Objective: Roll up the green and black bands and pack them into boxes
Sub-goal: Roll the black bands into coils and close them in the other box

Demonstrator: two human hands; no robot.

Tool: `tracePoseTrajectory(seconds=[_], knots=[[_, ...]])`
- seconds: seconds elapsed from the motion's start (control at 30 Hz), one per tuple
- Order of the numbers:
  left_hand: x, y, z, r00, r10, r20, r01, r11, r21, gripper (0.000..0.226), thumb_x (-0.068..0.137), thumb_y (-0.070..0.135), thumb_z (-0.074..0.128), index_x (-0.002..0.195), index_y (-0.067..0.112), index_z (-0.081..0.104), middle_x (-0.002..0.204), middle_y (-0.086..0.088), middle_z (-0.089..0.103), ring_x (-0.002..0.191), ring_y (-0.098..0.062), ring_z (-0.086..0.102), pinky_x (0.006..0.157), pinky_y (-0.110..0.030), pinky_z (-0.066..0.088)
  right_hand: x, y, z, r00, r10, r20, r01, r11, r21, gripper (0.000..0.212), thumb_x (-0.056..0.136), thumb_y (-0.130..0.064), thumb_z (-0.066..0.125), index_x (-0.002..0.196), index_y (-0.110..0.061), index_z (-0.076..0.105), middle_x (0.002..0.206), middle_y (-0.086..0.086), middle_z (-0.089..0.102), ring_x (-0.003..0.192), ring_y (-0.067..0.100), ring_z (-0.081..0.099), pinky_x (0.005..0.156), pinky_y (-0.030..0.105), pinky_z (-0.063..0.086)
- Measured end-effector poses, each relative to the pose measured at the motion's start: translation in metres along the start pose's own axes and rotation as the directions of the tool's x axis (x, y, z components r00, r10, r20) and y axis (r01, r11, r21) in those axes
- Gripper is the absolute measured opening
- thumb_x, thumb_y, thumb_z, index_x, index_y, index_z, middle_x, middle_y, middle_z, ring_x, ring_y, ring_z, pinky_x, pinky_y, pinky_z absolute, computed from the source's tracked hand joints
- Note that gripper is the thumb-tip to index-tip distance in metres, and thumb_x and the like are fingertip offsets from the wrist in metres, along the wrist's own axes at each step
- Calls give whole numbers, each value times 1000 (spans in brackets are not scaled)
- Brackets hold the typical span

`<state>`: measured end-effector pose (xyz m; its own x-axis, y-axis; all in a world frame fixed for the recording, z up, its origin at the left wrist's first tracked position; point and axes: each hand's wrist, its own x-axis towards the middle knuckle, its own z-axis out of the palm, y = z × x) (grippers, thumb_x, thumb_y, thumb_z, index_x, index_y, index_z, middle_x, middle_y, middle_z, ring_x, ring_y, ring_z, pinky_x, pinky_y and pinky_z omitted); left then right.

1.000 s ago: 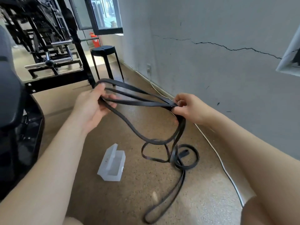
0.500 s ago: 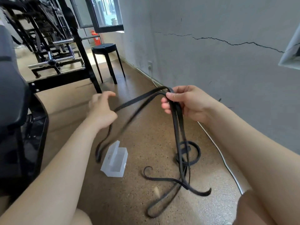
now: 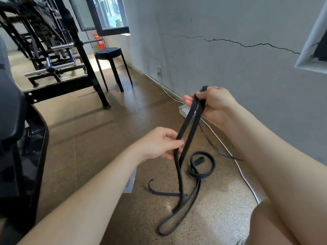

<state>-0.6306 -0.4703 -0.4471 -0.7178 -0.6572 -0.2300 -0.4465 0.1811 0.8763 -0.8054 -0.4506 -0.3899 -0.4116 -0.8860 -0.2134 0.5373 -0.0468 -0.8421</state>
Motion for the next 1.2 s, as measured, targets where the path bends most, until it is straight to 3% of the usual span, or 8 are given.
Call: tracePoseTrajectory(seconds=[0.23, 0.3, 0.37, 0.4, 0.53, 0.8, 0.9, 1.2], knots=[[-11, 11, -26, 997, -3, -72, 9, 996, 90, 28, 100, 29, 47, 88, 10, 63, 71, -3, 70, 63, -14, 67, 56, -21, 47, 21, 3, -36, 984, -86, -155, 10, 901, -434, 10, 99, -4, 43, 90, -1, 48, 85, 20, 55, 64, 29, 62, 56, 37, 56], [-12, 18, -33, 979, 21, -203, -74, 964, -256, 24, 99, 27, 48, 90, 10, 63, 66, -3, 66, 56, -12, 62, 46, -16, 42, 24, 9, -49, 997, -1, -73, -71, 224, -972, 27, 99, -27, 50, 97, -1, 55, 87, 16, 55, 72, 28, 55, 65, 36, 48], [-10, 23, -34, 961, -1, -277, -142, 856, -496, 21, 98, 23, 50, 94, 9, 64, 65, -3, 66, 55, -10, 62, 42, -14, 42, 18, 12, -45, 998, 61, 19, 42, -400, -916, 44, 97, -45, 49, 113, -5, 57, 104, 10, 63, 88, 28, 57, 80, 35, 49], [-9, 25, -34, 958, -12, -287, -156, 816, -556, 18, 98, 20, 51, 96, 7, 64, 67, -4, 67, 56, -11, 63, 42, -13, 43, 10, 13, -36, 990, 109, 91, 126, -374, -919, 49, 96, -51, 47, 113, -6, 58, 107, 9, 67, 90, 27, 62, 82, 35, 52], [-4, 25, -36, 926, -69, -371, -206, 732, -650, 13, 95, 8, 53, 101, 2, 63, 71, -6, 72, 63, -13, 68, 48, -14, 50, -19, 20, -3, 781, 502, 370, 110, 474, -874, 63, 90, -61, 45, 112, -5, 64, 101, 9, 75, 84, 18, 70, 70, 27, 52], [-11, 24, -50, 865, -143, -481, -127, 865, -486, 27, 101, 18, 45, 110, -1, 62, 92, -15, 73, 80, -22, 73, 66, -27, 58, -21, 49, 7, 792, 368, 487, -42, 829, -558, 7, 88, -4, 65, 85, 1, 69, 71, 10, 69, 64, 14, 69, 60, 20, 58], [-24, 29, -53, 890, -75, -449, 90, 996, 14, 26, 101, 22, 42, 110, 11, 64, 89, -8, 74, 80, -18, 72, 70, -25, 57, -19, 43, 7, 863, 253, 437, -25, 886, -463, 10, 89, 2, 62, 89, -4, 71, 72, 6, 70, 64, 11, 68, 56, 18, 55], [-49, 58, -55, 934, 264, -241, -188, 936, 297, 33, 76, 9, 76, 89, 38, 71, 94, 4, 67, 86, -11, 65, 82, -27, 54, -23, 20, 10, 910, 165, 380, -85, 972, -218, 42, 87, 10, 58, 128, 5, 52, 82, 10, 70, 67, 13, 68, 60, 19, 56]])
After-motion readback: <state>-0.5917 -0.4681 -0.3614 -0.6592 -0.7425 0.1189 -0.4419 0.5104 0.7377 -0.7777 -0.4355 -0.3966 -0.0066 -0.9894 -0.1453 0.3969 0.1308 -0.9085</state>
